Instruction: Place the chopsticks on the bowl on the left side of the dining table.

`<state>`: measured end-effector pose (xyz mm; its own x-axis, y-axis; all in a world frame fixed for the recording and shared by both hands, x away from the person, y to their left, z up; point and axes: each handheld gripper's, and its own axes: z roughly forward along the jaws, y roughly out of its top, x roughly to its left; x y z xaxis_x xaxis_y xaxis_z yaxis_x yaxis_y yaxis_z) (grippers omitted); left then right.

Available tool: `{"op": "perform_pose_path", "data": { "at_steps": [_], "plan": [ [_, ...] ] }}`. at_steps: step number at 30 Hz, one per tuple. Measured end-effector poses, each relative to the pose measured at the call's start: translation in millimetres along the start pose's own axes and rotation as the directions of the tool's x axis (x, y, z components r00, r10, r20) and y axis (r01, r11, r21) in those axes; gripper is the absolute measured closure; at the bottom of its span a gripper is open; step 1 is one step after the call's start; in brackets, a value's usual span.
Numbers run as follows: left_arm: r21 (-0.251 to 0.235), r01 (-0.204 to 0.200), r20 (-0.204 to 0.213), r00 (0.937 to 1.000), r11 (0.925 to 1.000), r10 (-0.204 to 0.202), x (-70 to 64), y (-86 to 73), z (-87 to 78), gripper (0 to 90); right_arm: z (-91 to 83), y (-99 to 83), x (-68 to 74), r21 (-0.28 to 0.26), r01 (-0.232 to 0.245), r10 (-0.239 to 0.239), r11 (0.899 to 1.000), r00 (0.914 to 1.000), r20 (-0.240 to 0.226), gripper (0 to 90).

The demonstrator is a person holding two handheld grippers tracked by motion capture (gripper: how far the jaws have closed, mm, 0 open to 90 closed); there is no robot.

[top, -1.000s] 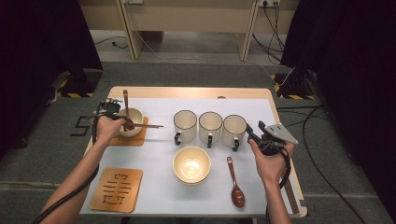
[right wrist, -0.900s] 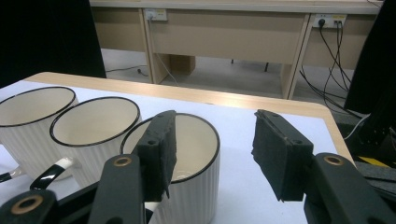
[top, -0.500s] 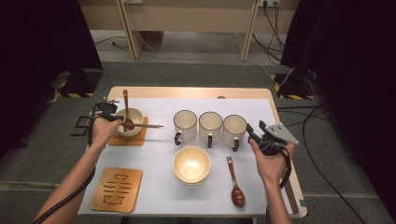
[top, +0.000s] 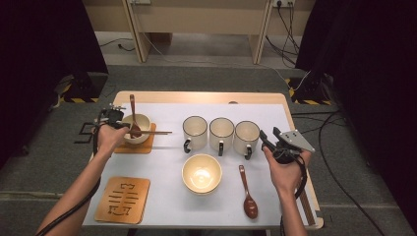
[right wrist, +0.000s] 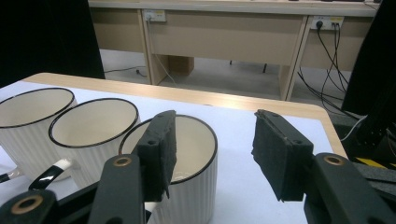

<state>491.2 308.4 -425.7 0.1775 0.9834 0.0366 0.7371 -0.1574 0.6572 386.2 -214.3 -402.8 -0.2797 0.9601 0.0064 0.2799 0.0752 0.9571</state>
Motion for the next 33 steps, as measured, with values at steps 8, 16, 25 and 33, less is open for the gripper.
{"op": "perform_pose_path", "data": {
  "at_steps": [8, 16, 25, 33],
  "plan": [
    [-0.012, 0.001, -0.002, 1.0, 0.9999, -0.001, 1.2, 0.2, -0.4, 89.3, -0.6, 0.3, -0.4, 0.001, -0.001, 0.001, 1.0, 1.0, 0.0, 49.5],
    [-0.104, 0.031, -0.001, 0.9995, 0.9941, -0.032, 14.8, -3.8, -19.0, 89.1, -1.3, 0.4, -1.1, -0.003, -0.002, 0.002, 1.0, 1.0, 0.002, 49.4],
    [-0.164, 0.049, -0.064, 0.9962, 0.9853, -0.06, 48.0, -16.8, -47.9, 89.2, -0.8, 0.3, 1.2, 0.003, 0.001, -0.001, 1.0, 1.0, 0.0, 49.4],
    [-0.128, 0.083, -0.119, 0.9881, 0.9883, -0.098, 76.4, -36.3, -45.6, 89.2, -0.2, -0.1, 2.6, 0.004, 0.003, -0.003, 1.0, 1.0, -0.003, 49.4]
  ]
}}
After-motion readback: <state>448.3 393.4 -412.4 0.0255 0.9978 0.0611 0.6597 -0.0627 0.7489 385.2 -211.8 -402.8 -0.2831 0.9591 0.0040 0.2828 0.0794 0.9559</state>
